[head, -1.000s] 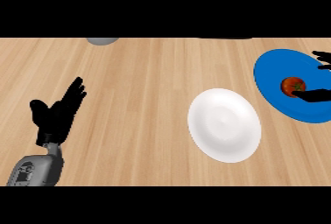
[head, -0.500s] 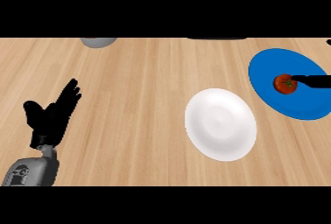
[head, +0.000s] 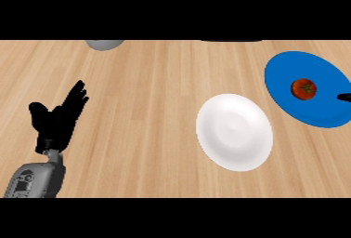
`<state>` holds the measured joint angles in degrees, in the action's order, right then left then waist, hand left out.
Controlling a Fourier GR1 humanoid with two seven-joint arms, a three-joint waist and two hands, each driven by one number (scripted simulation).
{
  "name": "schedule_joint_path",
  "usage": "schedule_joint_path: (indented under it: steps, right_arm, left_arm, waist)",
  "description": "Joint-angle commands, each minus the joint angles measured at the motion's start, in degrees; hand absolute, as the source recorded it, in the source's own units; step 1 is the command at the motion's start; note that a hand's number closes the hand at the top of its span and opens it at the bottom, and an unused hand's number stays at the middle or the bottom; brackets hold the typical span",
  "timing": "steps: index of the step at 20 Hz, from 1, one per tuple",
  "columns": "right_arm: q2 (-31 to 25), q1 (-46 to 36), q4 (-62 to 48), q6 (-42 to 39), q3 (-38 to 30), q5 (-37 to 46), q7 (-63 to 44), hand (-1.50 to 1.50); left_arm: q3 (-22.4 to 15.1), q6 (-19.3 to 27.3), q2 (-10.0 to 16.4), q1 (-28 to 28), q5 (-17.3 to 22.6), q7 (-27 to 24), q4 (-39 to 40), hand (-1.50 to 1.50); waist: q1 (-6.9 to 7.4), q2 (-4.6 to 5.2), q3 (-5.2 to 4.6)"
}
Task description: Pick the tomato from the plate and place it in the plate
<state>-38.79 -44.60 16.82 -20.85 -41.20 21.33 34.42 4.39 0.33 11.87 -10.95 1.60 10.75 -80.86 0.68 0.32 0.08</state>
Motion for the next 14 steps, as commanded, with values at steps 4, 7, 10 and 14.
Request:
schedule_joint_path:
  steps: [4,7,10,14]
  right_arm:
    - [-4.9,3.4,-2.4,-4.2,-0.3,-2.2,6.0,-1.5]
    - [-2.2,5.0,-2.8,-0.7,1.1,-1.6,8.3,-1.5]
    - [-6.8,4.5,-4.0,-3.2,0.4,-2.5,6.9,-1.5]
    - [-8.7,5.1,-4.6,-2.9,0.7,-2.5,7.3,-1.5]
  left_arm:
    - [0.4,-0.9,0.5,-1.0,0.1,1.0,-0.8,0.0]
    - [1.5,-2.1,0.4,-0.3,1.4,-0.9,0.9,0.0]
    - [0.7,-1.5,0.0,-0.2,0.1,-1.0,1.1,0.0]
    - [-2.2,0.6,-2.5,1.4,-1.9,1.0,-2.9,0.0]
  waist:
    - [0.78,0.33,0.1]
    - [0.76,0.3,0.07]
    - [0.95,0.4,0.11]
    - [1.32,0.49,0.17]
